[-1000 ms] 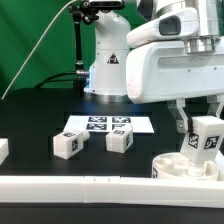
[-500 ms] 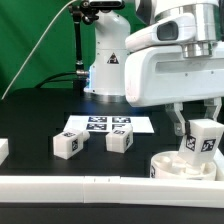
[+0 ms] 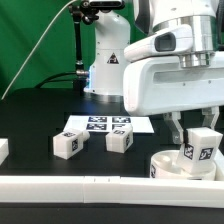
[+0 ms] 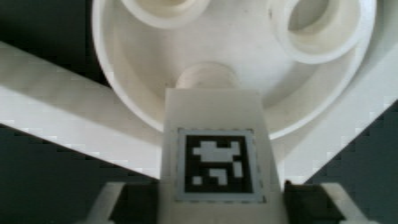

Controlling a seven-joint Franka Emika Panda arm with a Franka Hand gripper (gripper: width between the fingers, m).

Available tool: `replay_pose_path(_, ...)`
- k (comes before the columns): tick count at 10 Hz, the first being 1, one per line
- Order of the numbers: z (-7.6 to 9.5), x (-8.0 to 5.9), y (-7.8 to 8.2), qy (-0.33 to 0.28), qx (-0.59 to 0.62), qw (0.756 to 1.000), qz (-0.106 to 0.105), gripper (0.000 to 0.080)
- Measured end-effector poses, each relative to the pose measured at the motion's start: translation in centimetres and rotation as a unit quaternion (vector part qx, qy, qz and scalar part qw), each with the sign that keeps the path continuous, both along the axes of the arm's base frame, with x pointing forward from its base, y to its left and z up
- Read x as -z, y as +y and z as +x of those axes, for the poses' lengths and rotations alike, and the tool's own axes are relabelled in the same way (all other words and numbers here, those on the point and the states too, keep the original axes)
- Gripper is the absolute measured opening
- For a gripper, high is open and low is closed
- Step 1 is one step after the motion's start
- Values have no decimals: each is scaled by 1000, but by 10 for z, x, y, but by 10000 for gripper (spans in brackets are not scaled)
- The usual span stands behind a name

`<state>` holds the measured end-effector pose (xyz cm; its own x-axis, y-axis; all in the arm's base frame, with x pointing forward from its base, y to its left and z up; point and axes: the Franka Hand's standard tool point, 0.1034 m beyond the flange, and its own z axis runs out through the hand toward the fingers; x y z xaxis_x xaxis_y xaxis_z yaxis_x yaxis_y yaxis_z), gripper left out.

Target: Assemble stool

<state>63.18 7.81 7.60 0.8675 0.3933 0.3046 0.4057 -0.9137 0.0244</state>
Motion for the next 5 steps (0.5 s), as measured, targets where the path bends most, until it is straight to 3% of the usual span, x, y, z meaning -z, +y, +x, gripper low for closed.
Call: replay_pose_path(5,1,0,-3,-9,-1,1000,-1,338)
